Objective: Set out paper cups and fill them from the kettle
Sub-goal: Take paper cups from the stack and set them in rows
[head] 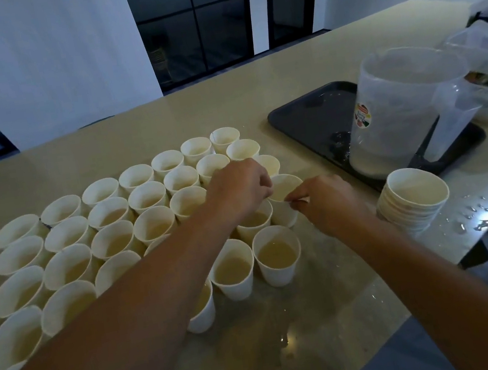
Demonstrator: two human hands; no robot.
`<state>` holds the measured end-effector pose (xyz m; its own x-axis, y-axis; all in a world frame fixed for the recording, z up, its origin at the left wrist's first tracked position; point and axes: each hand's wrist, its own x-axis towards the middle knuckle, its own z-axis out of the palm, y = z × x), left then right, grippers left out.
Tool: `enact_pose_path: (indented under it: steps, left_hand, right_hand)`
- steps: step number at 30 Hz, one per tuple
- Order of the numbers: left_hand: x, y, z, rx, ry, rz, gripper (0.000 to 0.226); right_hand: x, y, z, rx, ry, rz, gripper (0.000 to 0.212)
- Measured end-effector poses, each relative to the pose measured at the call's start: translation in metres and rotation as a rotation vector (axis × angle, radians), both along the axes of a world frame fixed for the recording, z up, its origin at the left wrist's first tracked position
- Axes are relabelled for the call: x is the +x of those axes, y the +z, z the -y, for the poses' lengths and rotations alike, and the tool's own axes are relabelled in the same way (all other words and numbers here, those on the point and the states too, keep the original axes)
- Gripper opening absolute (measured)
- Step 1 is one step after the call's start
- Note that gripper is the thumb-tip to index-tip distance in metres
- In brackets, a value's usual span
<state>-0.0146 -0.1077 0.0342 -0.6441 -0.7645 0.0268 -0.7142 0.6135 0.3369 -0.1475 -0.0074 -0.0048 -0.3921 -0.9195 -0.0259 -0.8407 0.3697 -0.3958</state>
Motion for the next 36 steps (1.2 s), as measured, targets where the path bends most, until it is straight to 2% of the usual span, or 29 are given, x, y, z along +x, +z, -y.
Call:
enact_pose_path:
  steps: [3,7,12,15,17,18,22,26,29,36]
  left_hand:
    - [-0.002,-0.003,0.000,-0.060,-0.019,0.070,0.019]
    - [-0.002,-0.005,0.001,-0.049,-0.012,0.095,0.019]
    - [0.012,0.013,0.003,0.040,0.003,-0.053,0.020]
    - [0.033,0.040,0.006,0.111,-0.055,-0.054,0.020]
    - [0.055,0.066,0.006,0.116,-0.079,0.008,0.022]
    - [0.091,0.088,0.006,0.098,-0.053,0.050,0.022]
    - [0.137,0.132,0.001,0.113,-0.009,0.141,0.019]
    - [0.227,0.153,-0.012,0.041,0.087,0.215,0.022]
    - [0.302,0.148,-0.022,0.025,0.229,0.277,0.029]
    - [0.438,0.106,-0.031,0.074,0.536,0.283,0.031]
  right_hand:
    - [-0.002,-0.001,0.004,0.010,0.002,0.009,0.031]
    - [-0.005,-0.002,0.003,0.008,0.035,0.050,0.035]
    - [-0.001,0.018,-0.008,-0.102,0.073,0.054,0.055]
    - [0.016,0.046,0.005,-0.244,0.143,0.090,0.047]
    - [0.034,0.074,0.017,-0.235,0.237,0.074,0.041]
    - [0.065,0.093,0.029,-0.233,0.321,0.053,0.039]
    - [0.102,0.125,0.050,-0.227,0.446,0.101,0.027]
    - [0.181,0.144,0.061,-0.234,0.625,0.165,0.022]
    - [0.245,0.135,0.070,-0.193,0.752,0.240,0.024]
    - [0.360,0.098,0.088,-0.104,0.945,0.245,0.028]
